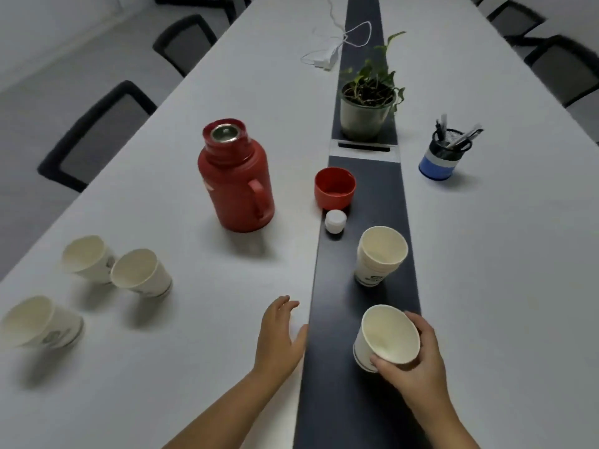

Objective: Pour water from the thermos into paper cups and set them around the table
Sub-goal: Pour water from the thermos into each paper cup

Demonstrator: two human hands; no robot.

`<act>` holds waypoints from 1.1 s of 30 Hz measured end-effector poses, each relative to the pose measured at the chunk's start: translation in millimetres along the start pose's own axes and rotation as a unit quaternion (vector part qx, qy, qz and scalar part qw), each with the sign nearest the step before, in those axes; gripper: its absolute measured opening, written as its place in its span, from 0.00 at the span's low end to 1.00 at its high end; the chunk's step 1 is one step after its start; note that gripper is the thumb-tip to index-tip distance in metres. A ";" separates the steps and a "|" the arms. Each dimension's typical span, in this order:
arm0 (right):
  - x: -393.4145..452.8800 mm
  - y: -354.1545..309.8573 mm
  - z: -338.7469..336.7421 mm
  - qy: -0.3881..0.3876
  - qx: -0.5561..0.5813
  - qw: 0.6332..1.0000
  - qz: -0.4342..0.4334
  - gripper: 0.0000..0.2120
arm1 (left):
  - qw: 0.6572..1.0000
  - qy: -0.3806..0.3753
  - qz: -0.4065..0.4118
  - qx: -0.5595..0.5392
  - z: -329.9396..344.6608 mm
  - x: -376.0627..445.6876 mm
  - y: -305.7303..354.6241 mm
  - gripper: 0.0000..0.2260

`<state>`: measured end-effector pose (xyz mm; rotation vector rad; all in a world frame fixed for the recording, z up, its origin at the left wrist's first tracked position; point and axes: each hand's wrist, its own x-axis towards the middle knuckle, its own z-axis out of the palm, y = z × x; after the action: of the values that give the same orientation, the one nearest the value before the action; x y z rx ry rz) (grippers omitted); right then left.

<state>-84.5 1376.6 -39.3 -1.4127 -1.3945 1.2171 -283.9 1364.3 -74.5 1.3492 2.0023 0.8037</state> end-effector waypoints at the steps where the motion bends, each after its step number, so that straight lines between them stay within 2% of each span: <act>1: -2.8 -2.7 17.3 -0.030 -0.006 1.000 0.000 0.34 | 1.000 0.008 -0.008 0.024 -14.2 -12.2 -18.2 0.18; 5: -12.5 -13.6 93.4 -0.153 -0.012 0.988 0.001 0.35 | 0.994 0.043 -0.042 0.086 -74.2 -59.9 -85.9 0.14; 7: -17.9 -19.9 133.7 -0.190 -0.011 0.982 0.004 0.36 | 0.990 0.065 -0.069 0.102 -104.6 -81.0 -107.8 0.15; 10: -25.5 -31.9 191.6 -0.257 -0.029 0.966 0.001 0.40 | 0.982 0.090 -0.093 0.137 -141.6 -102.0 -141.2 0.40; 11: -27.8 -36.3 210.1 -0.275 -0.034 0.961 -0.001 0.41 | 0.979 0.090 -0.107 0.149 -152.3 -107.0 -153.0 0.45; 13: -33.1 -45.0 245.6 -0.294 -0.051 0.954 -0.008 0.42 | 0.974 0.088 -0.123 0.169 -171.7 -114.6 -175.5 0.48; 15: -37.9 -53.4 277.2 -0.293 -0.068 0.954 -0.021 0.42 | 0.970 0.085 -0.135 0.183 -186.1 -119.2 -195.1 0.47; 17: -41.5 -60.8 304.2 -0.288 -0.063 0.955 -0.033 0.37 | 0.963 0.090 -0.122 0.221 -197.9 -124.4 -210.5 0.45; 19: -42.8 -66.2 323.3 -0.279 -0.053 0.958 -0.043 0.32 | 0.958 0.059 -0.099 0.261 -207.6 -126.9 -216.0 0.38; 20: -43.2 -67.3 331.6 -0.274 -0.051 0.959 -0.047 0.32 | 0.957 0.038 -0.092 0.271 -211.0 -129.7 -218.4 0.36; 24: -44.8 -65.3 360.0 -0.273 -0.065 0.957 -0.067 0.34 | 0.951 0.045 -0.060 0.301 -215.0 -134.5 -234.2 0.33; 27: -46.5 -61.6 369.4 -0.263 -0.078 0.959 -0.068 0.34 | 0.933 0.085 -0.050 0.345 -215.5 -133.5 -236.4 0.28; 29: -48.5 -60.2 369.8 -0.262 -0.085 0.960 -0.058 0.36 | 0.940 0.092 -0.036 0.328 -215.9 -132.6 -234.1 0.26; 31: -50.2 -59.0 364.5 -0.277 -0.088 0.955 -0.054 0.38 | 0.944 0.114 0.007 0.311 -219.1 -133.9 -230.8 0.15; 32: -51.4 -57.7 359.5 -0.282 -0.095 0.953 -0.053 0.39 | 0.949 0.131 0.005 0.288 -224.1 -133.7 -226.0 0.14; 33: -52.5 -55.9 353.0 -0.279 -0.106 0.953 -0.053 0.39 | 0.957 0.139 0.012 0.256 -226.8 -133.2 -223.1 0.18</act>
<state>-436.5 1298.2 -59.7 -1.1525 -2.0102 1.5007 -542.3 1135.8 -77.9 1.6109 2.5430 0.5206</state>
